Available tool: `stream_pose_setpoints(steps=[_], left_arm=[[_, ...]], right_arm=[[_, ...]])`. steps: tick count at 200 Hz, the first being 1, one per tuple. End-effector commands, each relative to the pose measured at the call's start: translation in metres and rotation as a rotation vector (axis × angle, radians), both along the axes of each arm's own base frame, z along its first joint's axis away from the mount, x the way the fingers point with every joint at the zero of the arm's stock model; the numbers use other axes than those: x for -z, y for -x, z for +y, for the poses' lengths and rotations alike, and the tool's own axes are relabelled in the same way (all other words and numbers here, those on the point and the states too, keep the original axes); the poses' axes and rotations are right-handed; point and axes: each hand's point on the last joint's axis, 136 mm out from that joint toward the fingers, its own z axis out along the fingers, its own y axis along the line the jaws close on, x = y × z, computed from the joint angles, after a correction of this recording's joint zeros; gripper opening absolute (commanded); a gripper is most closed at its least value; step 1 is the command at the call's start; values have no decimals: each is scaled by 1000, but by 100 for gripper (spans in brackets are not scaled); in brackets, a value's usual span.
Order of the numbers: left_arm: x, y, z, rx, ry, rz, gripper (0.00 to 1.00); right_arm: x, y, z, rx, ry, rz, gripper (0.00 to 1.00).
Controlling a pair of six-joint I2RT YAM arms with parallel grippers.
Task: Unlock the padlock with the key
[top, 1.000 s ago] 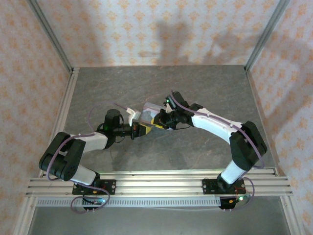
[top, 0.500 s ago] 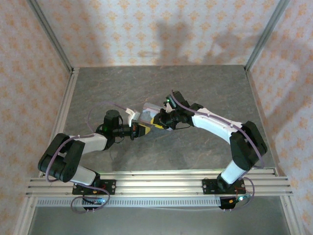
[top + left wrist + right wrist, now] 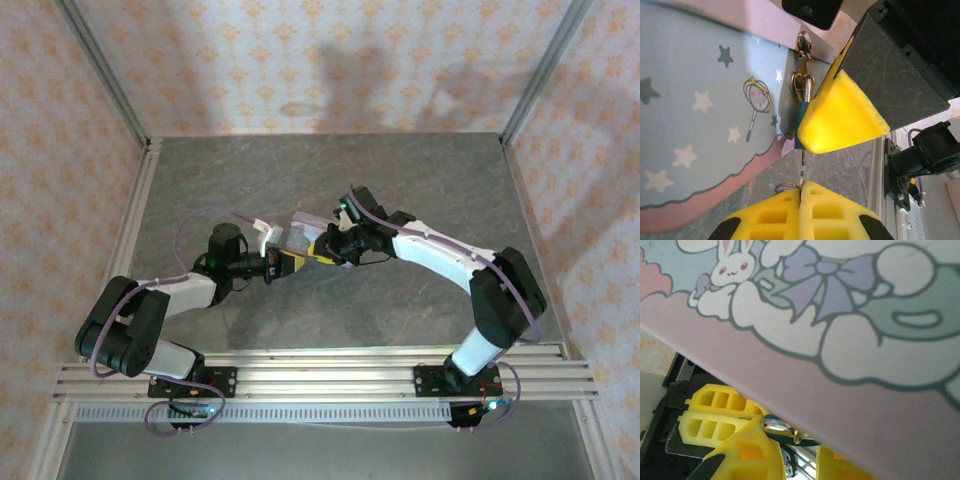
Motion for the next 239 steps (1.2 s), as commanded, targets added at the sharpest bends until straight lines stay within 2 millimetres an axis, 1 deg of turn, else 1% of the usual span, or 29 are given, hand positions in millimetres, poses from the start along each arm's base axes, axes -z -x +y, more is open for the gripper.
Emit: stream_pose_setpoints(steps=[1,33,67,93,193,199,201,205,239], left_arm=[[-10,-6,3,-20,4,-64,0],[-8,-6,3,-20,2,-56,0],[-6,-7,4,-47,13,-48,0],[-6,-8,-1,-69,33,-49,0],[-4,-14,2,-141,63,-57,0],[-2,-14,2,-147,66,-42,0],[-7,-15,2,-148,78,-61,0],[-9,-16,2,-150,87,-67,0],[-16,-15,-3,-149,116,-69,0]], right_arm=[[-23,7,6,-56,-66,-25,0],[-27,4,8,-38,-101,-19,0],[-26,-2,13,0,-133,-7,0],[-25,-5,15,25,-157,-1,0],[-28,-5,15,35,-174,0,0],[-29,-6,15,38,-179,0,0],[-28,-5,15,39,-179,1,0],[-28,-5,16,40,-181,3,0],[-26,-7,15,57,-184,2,0]])
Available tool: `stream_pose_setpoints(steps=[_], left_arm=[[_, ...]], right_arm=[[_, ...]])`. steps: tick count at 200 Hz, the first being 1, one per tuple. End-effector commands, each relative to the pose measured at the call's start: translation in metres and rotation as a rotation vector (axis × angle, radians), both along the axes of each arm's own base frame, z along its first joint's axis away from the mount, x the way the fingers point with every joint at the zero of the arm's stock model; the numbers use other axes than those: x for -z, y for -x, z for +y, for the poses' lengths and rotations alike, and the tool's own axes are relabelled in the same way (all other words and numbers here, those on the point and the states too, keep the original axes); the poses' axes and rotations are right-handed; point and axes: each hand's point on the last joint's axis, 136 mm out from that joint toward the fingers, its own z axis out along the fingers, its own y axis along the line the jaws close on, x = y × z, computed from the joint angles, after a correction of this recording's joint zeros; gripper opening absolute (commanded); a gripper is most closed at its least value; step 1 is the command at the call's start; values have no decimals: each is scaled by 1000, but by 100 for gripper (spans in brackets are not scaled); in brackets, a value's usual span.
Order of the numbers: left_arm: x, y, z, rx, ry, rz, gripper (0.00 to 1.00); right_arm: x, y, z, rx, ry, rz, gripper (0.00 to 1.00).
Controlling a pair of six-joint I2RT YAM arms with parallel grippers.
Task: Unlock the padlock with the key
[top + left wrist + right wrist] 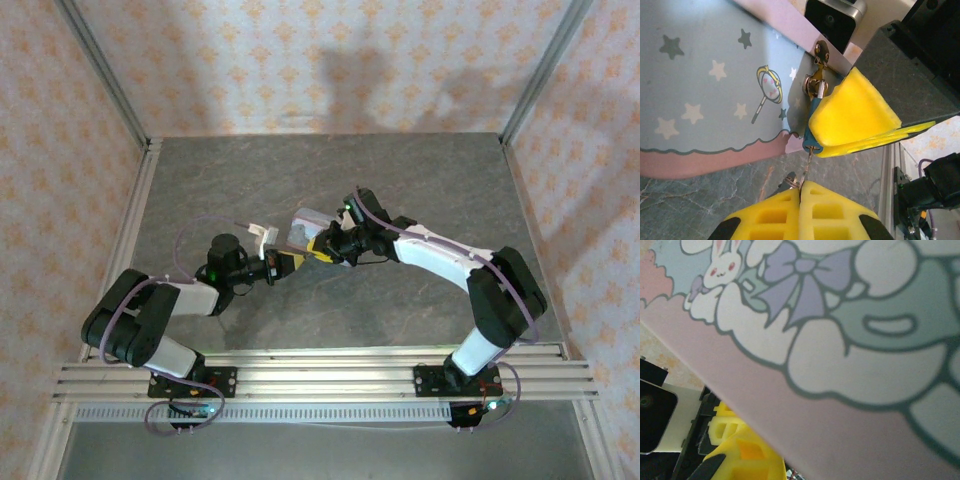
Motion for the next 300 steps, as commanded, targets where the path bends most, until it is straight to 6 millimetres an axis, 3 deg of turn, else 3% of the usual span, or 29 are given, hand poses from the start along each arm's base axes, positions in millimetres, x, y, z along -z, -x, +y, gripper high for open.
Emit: stream_pose_setpoints(steps=[1,78,159,203,233,274,300], left_arm=[[-23,-6,-6,-19,48,-83,0],[-17,-6,-21,-6,33,-62,0],[-14,-3,-4,-18,-40,-58,0],[-7,7,-4,41,-96,-37,0],[6,11,9,6,-192,-10,0],[-4,12,24,-65,-267,-23,0],[-7,15,26,-66,-278,-24,0]], right_arm=[[-28,4,11,-32,-94,-53,0],[-30,4,12,-27,-121,-49,0],[-17,12,-3,-66,5,-64,0],[-15,9,-8,-68,50,-85,0],[10,6,-25,-78,185,-145,0],[65,-3,-49,-85,407,-250,0],[84,-6,-55,-94,491,-284,0]])
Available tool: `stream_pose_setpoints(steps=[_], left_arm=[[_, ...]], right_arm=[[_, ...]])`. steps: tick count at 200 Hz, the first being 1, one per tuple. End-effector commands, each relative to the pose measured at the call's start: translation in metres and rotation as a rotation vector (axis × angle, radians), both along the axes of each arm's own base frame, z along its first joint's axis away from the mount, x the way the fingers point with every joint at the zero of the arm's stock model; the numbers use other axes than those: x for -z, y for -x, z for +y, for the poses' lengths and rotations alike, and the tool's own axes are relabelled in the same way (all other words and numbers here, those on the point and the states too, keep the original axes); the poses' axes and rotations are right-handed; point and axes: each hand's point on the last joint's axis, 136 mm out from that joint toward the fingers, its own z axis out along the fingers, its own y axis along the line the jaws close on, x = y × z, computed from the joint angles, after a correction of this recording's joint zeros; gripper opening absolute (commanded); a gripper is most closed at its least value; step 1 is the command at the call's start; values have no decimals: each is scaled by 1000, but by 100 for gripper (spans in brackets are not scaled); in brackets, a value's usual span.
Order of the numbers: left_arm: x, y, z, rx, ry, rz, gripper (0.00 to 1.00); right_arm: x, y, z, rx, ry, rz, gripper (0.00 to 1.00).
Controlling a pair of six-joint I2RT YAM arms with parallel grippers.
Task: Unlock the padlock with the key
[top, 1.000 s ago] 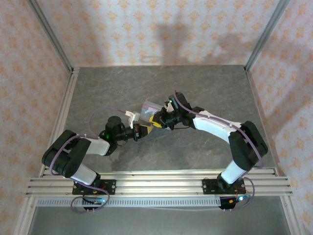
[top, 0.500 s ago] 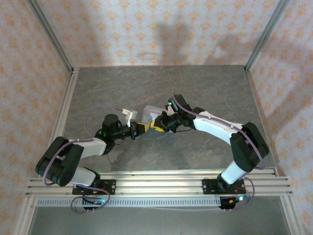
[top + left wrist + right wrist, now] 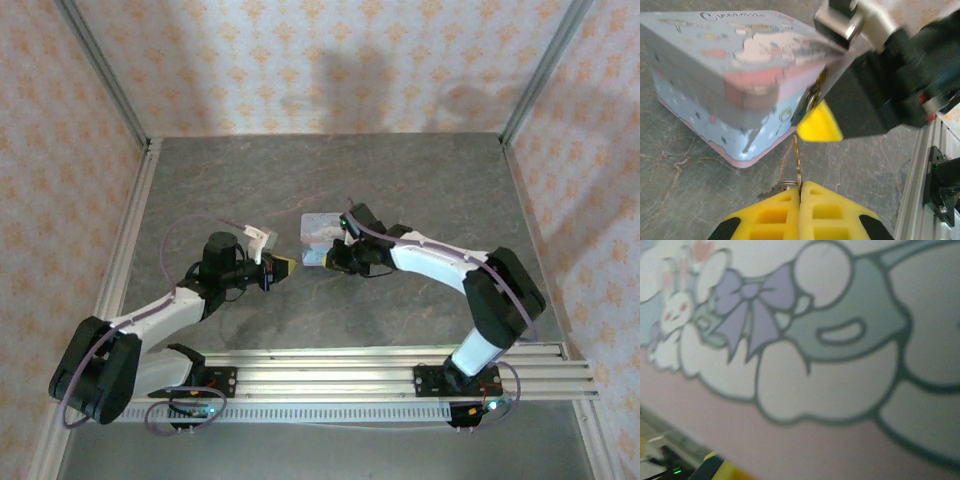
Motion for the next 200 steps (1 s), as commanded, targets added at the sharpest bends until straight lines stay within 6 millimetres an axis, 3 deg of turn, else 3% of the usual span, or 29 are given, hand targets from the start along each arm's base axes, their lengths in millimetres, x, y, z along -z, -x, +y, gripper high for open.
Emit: stream_pose_setpoints(steps=[1,37,55,69,122,172,200], left_arm=[[0,-3,8,-24,-55,-4,0],[-2,-2,6,-14,-59,4,0],[-7,-2,6,-10,-70,0,0],[-12,-1,5,-7,-75,-6,0],[-30,9,-10,82,-86,-21,0],[-66,35,-44,295,-2,-31,0],[-87,54,-57,412,16,-22,0]], right_arm=[[22,-13,-14,-10,138,-108,0],[39,-13,-22,-26,197,-127,21],[34,-11,-18,-33,162,-142,38],[23,-9,-15,-43,136,-165,45],[-51,20,-18,-183,37,-295,50],[-158,62,2,-394,-258,-444,52],[-184,78,16,-482,-378,-420,52]])
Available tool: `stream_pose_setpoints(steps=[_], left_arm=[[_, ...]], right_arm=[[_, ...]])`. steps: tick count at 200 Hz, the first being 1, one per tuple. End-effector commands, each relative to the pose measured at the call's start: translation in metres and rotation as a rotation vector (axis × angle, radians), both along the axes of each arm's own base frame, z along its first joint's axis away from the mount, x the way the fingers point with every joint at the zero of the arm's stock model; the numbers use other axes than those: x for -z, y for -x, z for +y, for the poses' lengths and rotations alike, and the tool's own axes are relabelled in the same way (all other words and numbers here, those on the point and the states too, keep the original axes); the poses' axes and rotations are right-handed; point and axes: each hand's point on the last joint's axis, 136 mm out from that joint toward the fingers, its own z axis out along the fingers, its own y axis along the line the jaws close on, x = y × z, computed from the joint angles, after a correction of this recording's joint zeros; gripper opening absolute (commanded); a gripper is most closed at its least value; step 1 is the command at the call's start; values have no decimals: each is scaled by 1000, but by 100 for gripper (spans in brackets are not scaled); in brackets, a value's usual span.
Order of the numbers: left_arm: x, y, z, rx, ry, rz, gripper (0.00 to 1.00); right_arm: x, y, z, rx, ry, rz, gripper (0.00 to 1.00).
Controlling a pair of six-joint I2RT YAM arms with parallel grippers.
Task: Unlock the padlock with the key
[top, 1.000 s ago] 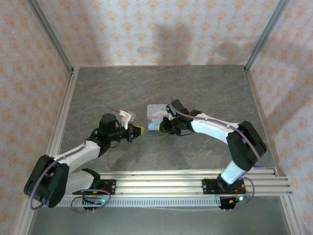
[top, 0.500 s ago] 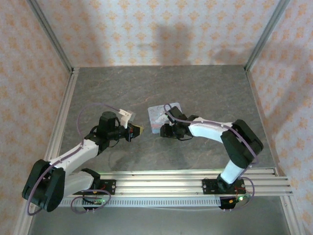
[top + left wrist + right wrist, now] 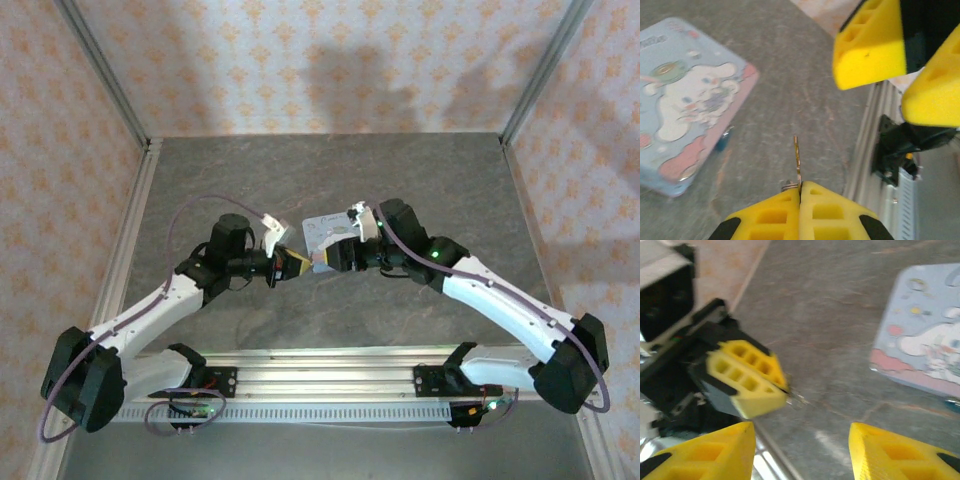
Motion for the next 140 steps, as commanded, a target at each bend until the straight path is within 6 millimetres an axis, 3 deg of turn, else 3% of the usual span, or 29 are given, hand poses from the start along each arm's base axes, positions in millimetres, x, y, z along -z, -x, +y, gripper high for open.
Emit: stream_pose_setpoints(steps=[1,67,95,127,140], left_arm=[[-21,24,-13,147,25,16,0],[-47,47,-18,270,37,36,0],[-46,50,-19,286,41,54,0],[-46,50,-20,296,41,60,0],[-47,51,-20,302,45,59,0]], right_arm=[[-24,27,14,-165,-81,24,52],[-39,41,17,-238,-155,21,40],[-39,44,16,-245,-157,22,27],[-34,45,16,-247,-151,36,26],[-33,45,17,-251,-152,42,30]])
